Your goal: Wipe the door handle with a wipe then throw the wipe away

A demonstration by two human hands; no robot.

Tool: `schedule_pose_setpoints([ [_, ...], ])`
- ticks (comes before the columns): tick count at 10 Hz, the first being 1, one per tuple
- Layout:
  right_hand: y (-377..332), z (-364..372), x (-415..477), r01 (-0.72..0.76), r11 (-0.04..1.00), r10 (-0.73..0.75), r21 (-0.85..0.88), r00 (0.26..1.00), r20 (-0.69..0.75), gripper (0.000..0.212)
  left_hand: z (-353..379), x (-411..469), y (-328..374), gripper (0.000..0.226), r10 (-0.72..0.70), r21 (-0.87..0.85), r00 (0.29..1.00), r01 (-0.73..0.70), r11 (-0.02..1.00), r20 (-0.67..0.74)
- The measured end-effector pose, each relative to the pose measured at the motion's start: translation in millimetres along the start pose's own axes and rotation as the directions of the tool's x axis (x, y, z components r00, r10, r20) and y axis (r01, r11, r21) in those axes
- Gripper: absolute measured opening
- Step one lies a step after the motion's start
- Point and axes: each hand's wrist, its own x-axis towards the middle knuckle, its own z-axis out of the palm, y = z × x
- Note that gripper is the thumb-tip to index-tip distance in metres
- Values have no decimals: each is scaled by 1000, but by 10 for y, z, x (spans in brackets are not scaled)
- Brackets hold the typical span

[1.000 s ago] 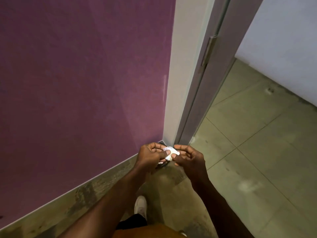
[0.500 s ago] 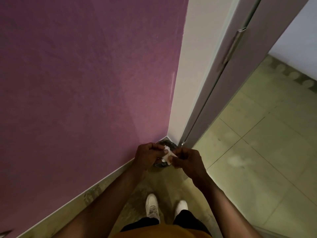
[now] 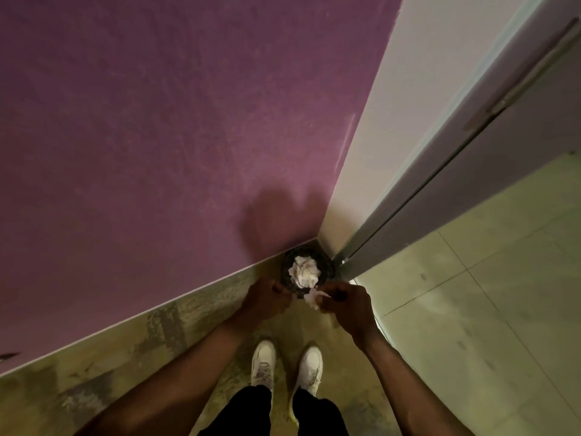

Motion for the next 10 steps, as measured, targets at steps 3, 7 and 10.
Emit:
schedule_pose_setpoints([
  [3, 980, 58, 1350, -111, 931, 93, -347, 993, -68, 17, 302, 1037, -589, 31, -17, 447, 1000, 18, 895, -5],
  [7, 2149, 720, 2750, 61, 870, -58, -490, 998, 22, 11, 710, 2371, -1322, 46, 13, 510, 1000, -4, 860, -15],
  [10, 2134, 753, 2606, 61, 896, -48, -439, 998, 42, 63, 850, 2152, -1214, 37, 21, 537, 999, -36, 843, 34],
])
